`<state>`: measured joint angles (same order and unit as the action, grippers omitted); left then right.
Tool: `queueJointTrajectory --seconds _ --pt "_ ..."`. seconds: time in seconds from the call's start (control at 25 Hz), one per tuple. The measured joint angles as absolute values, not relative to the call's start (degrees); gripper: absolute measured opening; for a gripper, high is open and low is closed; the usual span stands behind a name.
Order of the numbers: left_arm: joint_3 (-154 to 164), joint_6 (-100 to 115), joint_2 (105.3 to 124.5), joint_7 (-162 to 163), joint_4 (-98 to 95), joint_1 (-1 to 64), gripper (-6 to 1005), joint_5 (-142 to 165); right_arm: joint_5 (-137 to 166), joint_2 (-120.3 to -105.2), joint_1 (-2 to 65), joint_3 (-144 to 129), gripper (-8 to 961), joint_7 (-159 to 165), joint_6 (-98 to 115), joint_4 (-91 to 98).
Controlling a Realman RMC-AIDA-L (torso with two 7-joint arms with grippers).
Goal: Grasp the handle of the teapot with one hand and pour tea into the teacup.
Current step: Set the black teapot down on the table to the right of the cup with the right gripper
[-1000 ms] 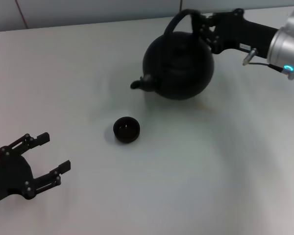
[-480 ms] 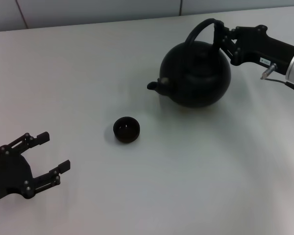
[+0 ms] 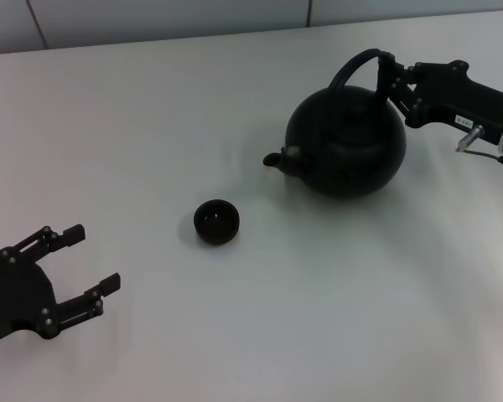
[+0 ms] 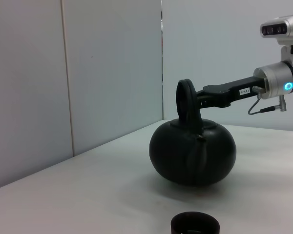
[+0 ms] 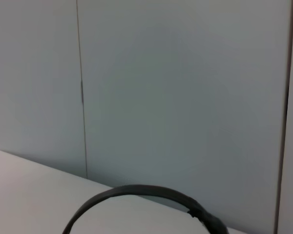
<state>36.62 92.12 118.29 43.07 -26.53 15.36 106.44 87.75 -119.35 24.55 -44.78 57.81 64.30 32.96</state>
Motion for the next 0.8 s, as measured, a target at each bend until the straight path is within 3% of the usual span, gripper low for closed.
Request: queueJointTrajectory --seconds 0.8 --pt "36.65 92.15 118.29 42.96 -26.54 15.37 794 106.43 88.22 -119.26 24.47 -44.87 202 57.51 63.42 33.06"
